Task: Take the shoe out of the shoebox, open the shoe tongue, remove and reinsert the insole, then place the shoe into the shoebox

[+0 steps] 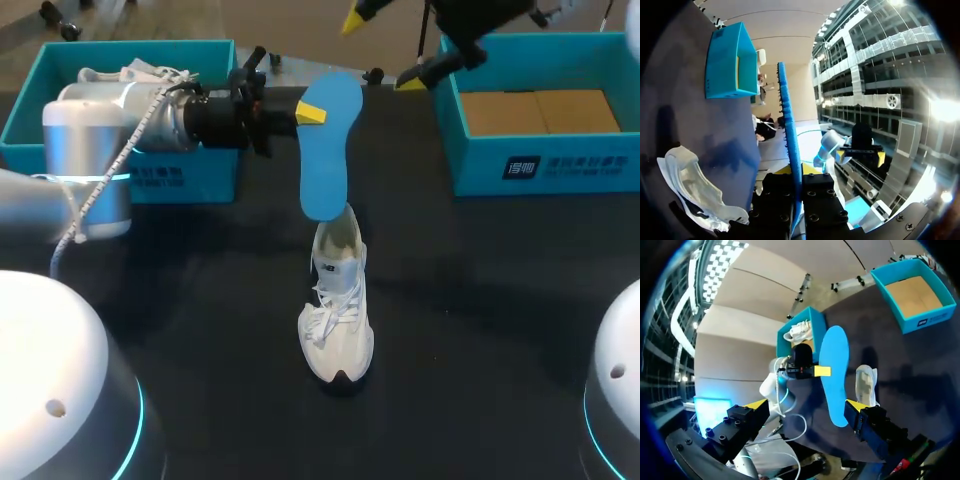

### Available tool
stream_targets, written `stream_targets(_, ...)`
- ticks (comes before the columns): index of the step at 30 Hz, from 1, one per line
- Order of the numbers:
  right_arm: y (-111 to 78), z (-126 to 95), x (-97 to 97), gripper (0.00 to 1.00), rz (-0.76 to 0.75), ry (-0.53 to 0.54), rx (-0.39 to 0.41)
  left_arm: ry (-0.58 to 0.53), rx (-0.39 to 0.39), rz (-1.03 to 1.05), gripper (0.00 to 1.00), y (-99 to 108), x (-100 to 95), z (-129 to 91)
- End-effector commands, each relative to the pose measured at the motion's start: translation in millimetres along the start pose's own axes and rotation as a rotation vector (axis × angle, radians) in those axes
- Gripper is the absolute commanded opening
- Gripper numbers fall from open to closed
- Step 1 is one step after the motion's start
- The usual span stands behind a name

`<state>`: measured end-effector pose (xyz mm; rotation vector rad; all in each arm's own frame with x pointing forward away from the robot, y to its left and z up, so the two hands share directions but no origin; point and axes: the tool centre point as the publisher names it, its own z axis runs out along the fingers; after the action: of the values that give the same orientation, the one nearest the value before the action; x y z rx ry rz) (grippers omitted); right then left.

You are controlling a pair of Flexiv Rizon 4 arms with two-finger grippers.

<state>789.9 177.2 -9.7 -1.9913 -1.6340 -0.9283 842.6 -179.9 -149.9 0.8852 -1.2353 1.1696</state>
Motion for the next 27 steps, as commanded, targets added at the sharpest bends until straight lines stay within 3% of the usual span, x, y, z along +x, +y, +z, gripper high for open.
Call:
stream_targets(1, 3.5, 7, 16.1, 1.0, 0.001, -0.395, 0.004, 0.0, -0.003, 0.0, 0.0, -1, -1.1, 0)
stream_targets(11, 12.5, 16, 21.5, 1.0, -0.022, -0.512, 0.036, 0.0, -0.003, 0.0, 0.0, -1, -1.1, 0)
stream_targets(27, 19.3, 18, 29.5, 1.0, -0.05, -0.704, 0.012, 0.0, -0.003, 0.0, 0.0, -1, -1.1, 0)
